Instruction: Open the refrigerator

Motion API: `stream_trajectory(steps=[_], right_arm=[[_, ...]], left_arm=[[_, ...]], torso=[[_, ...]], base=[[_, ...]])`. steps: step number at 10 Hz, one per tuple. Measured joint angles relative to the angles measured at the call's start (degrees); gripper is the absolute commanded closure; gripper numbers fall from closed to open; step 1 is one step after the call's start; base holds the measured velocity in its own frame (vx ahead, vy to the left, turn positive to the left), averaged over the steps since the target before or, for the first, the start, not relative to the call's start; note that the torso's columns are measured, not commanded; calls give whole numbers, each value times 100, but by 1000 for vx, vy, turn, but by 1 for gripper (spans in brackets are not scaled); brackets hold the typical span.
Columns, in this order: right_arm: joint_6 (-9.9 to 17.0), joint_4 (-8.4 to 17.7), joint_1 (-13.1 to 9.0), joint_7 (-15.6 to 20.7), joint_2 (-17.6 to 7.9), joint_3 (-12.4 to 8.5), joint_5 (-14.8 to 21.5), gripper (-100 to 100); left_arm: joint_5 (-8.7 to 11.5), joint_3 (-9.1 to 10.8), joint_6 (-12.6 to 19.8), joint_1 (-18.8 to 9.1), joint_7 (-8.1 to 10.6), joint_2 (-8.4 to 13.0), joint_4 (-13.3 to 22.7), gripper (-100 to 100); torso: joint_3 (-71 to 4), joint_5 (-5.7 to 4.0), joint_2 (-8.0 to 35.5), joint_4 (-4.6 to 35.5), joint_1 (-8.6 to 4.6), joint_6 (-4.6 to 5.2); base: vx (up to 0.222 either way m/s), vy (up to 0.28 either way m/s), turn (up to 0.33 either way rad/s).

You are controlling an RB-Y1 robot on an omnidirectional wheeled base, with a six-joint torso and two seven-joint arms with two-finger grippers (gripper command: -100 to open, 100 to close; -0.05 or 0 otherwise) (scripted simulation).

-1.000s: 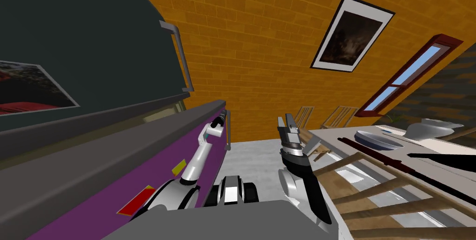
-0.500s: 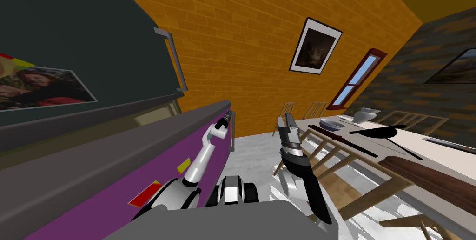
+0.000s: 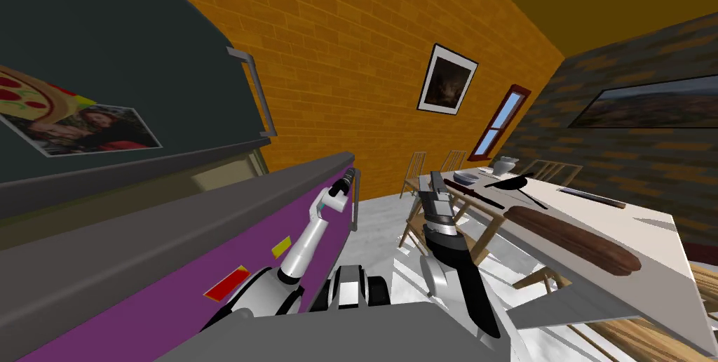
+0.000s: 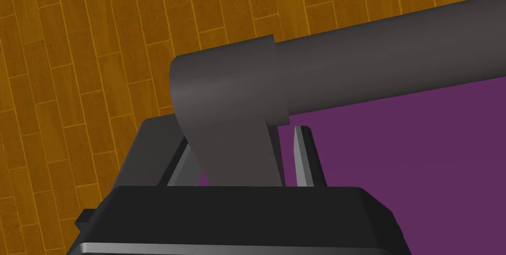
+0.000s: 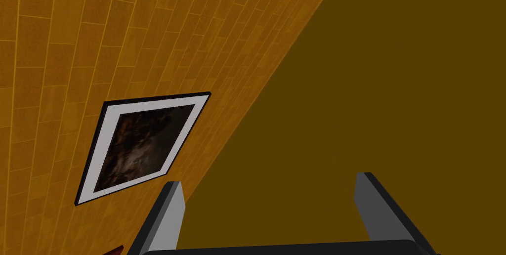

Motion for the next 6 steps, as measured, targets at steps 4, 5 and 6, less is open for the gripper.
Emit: stream_trajectory(steps=[4,5,6], right_arm=[[0,0,-1,0,0,0,0,0],[0,0,-1,0,0,1,0,0],[0,0,-1,0,0,0,0,0]], left_arm=[[153,-447,-24,-3,26,-22,-57,100],[235,-563,-18,-23,33,-1,-67,100],[274,-694,-35,14,37,-14,-91,-100]], torso=[[12,5,17,-8,19,-18],[12,6,18,-6,21,-24],[4,7,4,-11,27,-25]], base=[[-265,-56,-180],[-267,-74,-170],[-114,-42,-42]])
